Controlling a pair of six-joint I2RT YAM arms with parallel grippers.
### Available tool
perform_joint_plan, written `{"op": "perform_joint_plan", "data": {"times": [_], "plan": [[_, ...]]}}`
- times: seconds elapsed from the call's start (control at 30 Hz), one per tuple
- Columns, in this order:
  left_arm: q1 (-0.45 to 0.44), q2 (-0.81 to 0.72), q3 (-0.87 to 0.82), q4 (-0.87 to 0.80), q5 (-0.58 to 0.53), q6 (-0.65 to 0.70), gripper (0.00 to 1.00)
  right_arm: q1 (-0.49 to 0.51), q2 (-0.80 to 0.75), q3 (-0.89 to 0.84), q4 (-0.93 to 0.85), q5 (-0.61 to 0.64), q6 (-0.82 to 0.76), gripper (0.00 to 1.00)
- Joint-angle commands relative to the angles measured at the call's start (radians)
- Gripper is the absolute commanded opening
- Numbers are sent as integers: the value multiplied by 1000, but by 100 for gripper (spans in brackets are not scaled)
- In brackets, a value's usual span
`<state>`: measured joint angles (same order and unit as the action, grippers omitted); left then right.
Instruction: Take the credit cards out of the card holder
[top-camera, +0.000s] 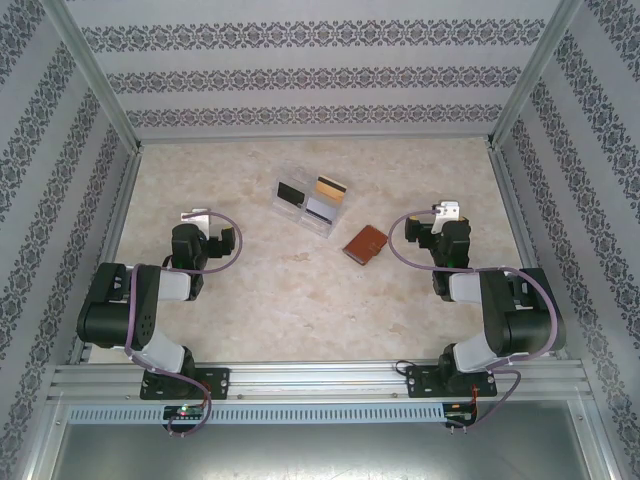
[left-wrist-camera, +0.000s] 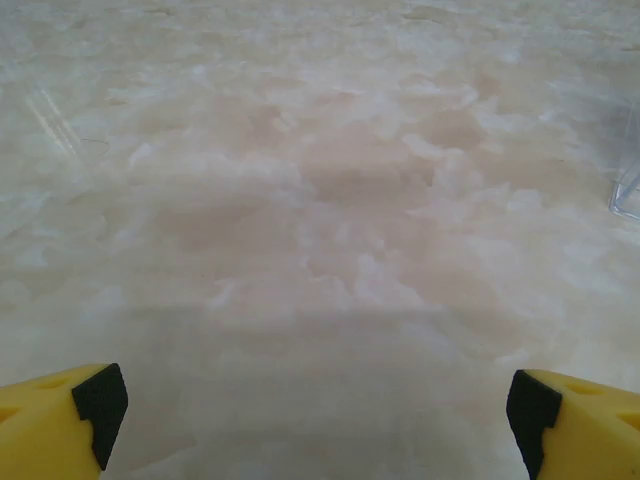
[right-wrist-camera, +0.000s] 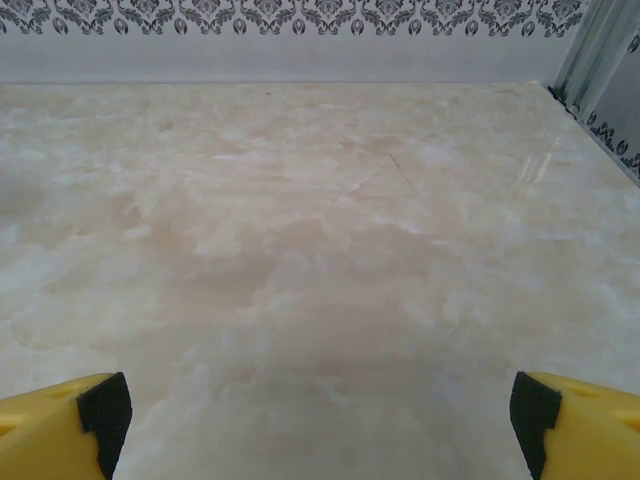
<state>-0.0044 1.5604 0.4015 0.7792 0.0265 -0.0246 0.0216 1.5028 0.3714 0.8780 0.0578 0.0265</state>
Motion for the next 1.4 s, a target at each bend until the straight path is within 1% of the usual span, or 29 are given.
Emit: {"op": "perform_joint_plan", "data": {"times": [0.0, 0.8, 0.9, 0.97, 1.03, 1.1, 1.2, 1.23, 1.3, 1.37], "plan": [[9, 2, 20, 38, 10, 25, 99, -5, 3, 18, 2, -23, -3, 98], [9, 0, 16, 44, 10, 24, 99, -5, 2, 15, 7, -26, -1, 98], [9, -24, 34, 0, -14, 14, 99, -5, -44, 14, -20, -10, 3, 98], [9, -72, 68, -92, -37, 6, 99, -5, -121, 20, -101, 17, 13, 98], [9, -116, 100, -193, -65, -8, 99, -5, -189, 15, -129, 45, 18, 98], [9, -154, 131, -279, -78, -20, 99, -3, -269, 16, -206, 71, 33, 98], [9, -206, 187, -420, -95, -81, 99, 0, -381, 49, -351, 102, 103, 98], [9, -222, 205, -461, -92, -108, 99, 0, -418, 77, -442, 121, 161, 98], [8, -253, 245, -550, -81, -164, 99, -4, -468, 184, -721, 168, 307, 98], [9, -286, 300, -666, -68, -238, 99, -7, -465, 300, -976, 137, 386, 98]]}}
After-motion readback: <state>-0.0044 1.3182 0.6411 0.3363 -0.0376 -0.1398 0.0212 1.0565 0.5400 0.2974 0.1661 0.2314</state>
